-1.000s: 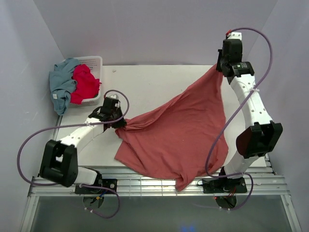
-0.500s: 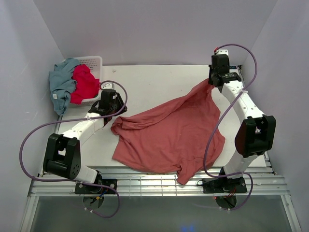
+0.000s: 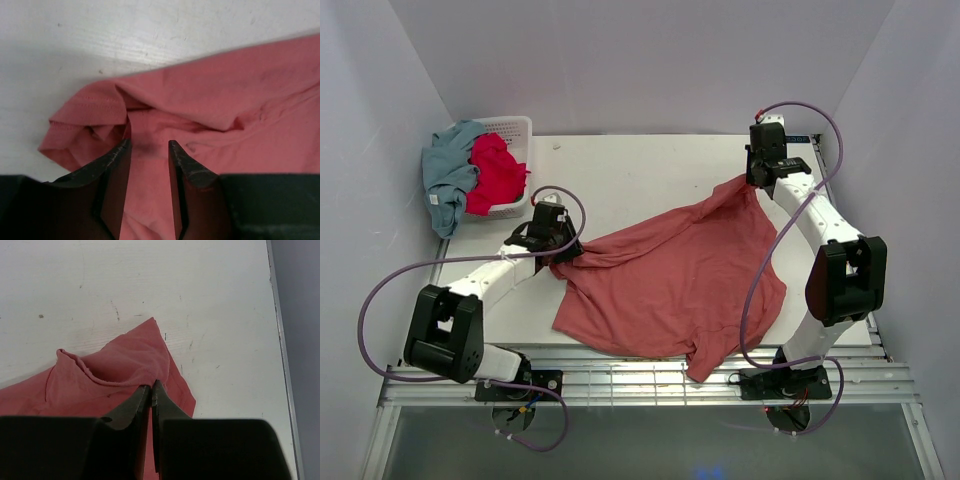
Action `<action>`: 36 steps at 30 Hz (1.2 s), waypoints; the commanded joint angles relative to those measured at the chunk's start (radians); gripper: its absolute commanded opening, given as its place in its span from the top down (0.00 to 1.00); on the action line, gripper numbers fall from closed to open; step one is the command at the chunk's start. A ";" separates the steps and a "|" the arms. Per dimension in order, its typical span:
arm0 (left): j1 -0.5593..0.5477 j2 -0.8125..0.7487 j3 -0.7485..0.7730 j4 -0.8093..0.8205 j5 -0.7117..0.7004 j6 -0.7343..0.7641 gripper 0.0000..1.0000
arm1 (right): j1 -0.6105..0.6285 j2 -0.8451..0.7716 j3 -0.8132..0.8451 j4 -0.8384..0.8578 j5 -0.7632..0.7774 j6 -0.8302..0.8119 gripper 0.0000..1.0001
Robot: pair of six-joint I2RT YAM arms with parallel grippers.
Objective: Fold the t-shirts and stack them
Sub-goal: Flatten the tshirt out
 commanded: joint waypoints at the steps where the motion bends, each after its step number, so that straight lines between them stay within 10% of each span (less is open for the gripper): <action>1: -0.017 -0.060 -0.012 -0.062 -0.014 -0.009 0.53 | 0.009 -0.039 -0.014 0.038 0.030 0.012 0.92; 18: -0.024 0.031 -0.038 0.008 -0.025 0.006 0.52 | 0.017 -0.068 -0.075 0.040 0.044 0.016 0.92; 26: -0.032 -0.021 -0.021 0.022 -0.039 0.014 0.82 | 0.018 -0.080 -0.086 0.031 0.053 0.012 0.92; 36: -0.035 -0.282 0.091 -0.173 -0.192 -0.009 0.88 | 0.026 -0.100 -0.123 0.038 0.021 -0.005 0.92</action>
